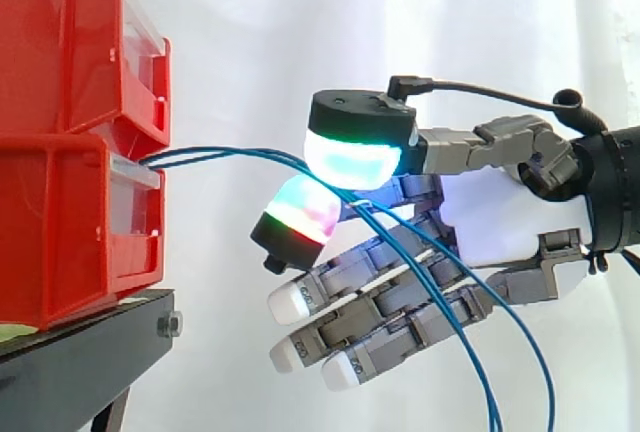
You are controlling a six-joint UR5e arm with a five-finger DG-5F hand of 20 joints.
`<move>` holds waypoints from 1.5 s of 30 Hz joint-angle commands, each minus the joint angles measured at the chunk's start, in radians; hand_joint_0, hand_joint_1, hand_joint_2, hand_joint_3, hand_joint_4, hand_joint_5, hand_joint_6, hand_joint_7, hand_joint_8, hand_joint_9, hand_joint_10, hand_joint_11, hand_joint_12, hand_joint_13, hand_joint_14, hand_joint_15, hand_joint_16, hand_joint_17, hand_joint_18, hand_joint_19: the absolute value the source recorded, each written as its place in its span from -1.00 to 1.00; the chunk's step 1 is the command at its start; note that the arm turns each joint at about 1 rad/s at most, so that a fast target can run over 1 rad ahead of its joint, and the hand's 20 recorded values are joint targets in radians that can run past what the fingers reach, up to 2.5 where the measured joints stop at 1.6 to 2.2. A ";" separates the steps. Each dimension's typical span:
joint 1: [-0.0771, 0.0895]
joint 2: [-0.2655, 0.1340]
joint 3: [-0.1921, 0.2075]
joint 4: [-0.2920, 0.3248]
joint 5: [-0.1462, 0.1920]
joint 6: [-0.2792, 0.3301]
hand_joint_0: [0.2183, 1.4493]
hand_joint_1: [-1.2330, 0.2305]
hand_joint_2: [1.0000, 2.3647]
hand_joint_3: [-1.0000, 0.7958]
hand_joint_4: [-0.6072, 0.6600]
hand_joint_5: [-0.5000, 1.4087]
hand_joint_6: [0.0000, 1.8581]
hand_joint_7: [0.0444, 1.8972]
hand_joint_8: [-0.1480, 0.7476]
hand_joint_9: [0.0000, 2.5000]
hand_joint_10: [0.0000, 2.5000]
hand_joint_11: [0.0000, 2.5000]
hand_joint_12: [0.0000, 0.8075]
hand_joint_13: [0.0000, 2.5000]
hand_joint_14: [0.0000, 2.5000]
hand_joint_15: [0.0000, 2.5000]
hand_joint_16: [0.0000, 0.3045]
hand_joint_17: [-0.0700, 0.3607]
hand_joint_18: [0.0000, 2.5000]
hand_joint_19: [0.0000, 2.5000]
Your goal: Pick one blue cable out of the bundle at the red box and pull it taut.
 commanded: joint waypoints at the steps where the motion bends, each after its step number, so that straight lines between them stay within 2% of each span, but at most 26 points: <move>1: 0.000 0.000 0.000 0.000 0.000 0.000 -0.38 -0.40 -0.97 -0.09 -0.06 -0.62 -0.13 0.12 -0.03 -0.44 -0.99 -0.74 -0.11 -0.77 -1.00 -0.94 -0.66 -0.13 -0.72 -0.85; 6: 0.000 0.000 0.000 0.000 0.002 0.000 -0.34 -0.49 -0.97 -0.09 -0.01 -0.63 -0.10 0.07 -0.04 -0.43 -0.99 -0.74 -0.11 -0.76 -1.00 -0.95 -0.66 -0.13 -0.70 -0.86; 20: 0.000 0.000 0.002 0.000 0.000 0.000 -0.22 -0.61 -0.98 -0.23 -0.15 -0.64 -0.09 0.04 -0.08 -0.45 -0.99 -0.74 -0.11 -0.76 -1.00 -0.95 -0.66 -0.13 -0.68 -0.89; 22: 0.000 0.000 0.002 0.000 0.000 0.002 -0.20 -0.62 -0.98 -0.29 -0.16 -0.64 -0.09 0.01 -0.09 -0.46 -0.99 -0.74 -0.12 -0.77 -1.00 -0.96 -0.66 -0.14 -0.69 -0.89; 24: 0.000 0.000 0.003 0.000 0.000 0.003 -0.19 -0.65 -1.00 -0.44 -0.10 -0.64 -0.10 -0.04 -0.10 -0.47 -0.99 -0.74 -0.12 -0.79 -1.00 -0.96 -0.66 -0.14 -0.69 -0.89; 25: 0.000 0.000 0.003 0.000 0.000 0.003 -0.20 -0.66 -1.00 -0.44 -0.08 -0.64 -0.10 -0.03 -0.10 -0.48 -0.99 -0.75 -0.12 -0.79 -1.00 -0.96 -0.66 -0.14 -0.69 -0.89; 29: 0.000 0.000 0.006 0.000 0.000 0.005 -0.44 -0.60 -1.00 -0.44 -0.04 -0.65 -0.11 -0.04 -0.10 -0.49 -0.99 -0.75 -0.11 -0.80 -1.00 -0.95 -0.65 -0.13 -0.72 -0.86; 31: 0.000 0.000 0.008 -0.002 0.000 0.005 -0.52 -0.52 -1.00 -0.44 -0.03 -0.64 -0.12 -0.05 -0.07 -0.48 -0.99 -0.75 -0.08 -0.80 -1.00 -0.94 -0.64 -0.10 -0.73 -0.85; 33: 0.000 0.000 0.008 -0.006 0.000 0.005 -0.59 -0.33 -1.00 -0.44 -0.03 -0.63 -0.13 -0.06 -0.03 -0.46 -0.99 -0.75 -0.03 -0.80 -1.00 -0.94 -0.62 -0.07 -0.73 -0.84; 34: 0.000 0.000 0.009 -0.008 0.000 0.005 -0.59 -0.32 -1.00 -0.44 -0.03 -0.63 -0.14 -0.06 -0.03 -0.46 -0.99 -0.75 -0.03 -0.80 -1.00 -0.94 -0.62 -0.07 -0.73 -0.84; 36: 0.000 0.000 0.009 -0.008 0.000 0.005 -0.57 -0.17 -1.00 -0.44 -0.06 -0.61 -0.17 -0.01 -0.03 -0.45 -0.99 -0.76 -0.04 -0.80 -1.00 -0.94 -0.62 -0.07 -0.74 -0.84; 41: 0.000 0.000 0.009 -0.008 0.000 0.005 -0.48 -0.13 -1.00 -0.44 -0.10 -0.60 -0.21 0.06 -0.06 -0.44 -0.99 -0.77 -0.10 -0.81 -1.00 -0.93 -0.65 -0.12 -0.77 -0.82; 45: 0.000 0.000 0.009 -0.008 0.000 0.005 -0.40 -0.15 -0.99 -0.32 -0.11 -0.60 -0.21 0.09 -0.07 -0.43 -0.99 -0.76 -0.11 -0.80 -1.00 -0.94 -0.66 -0.14 -0.77 -0.83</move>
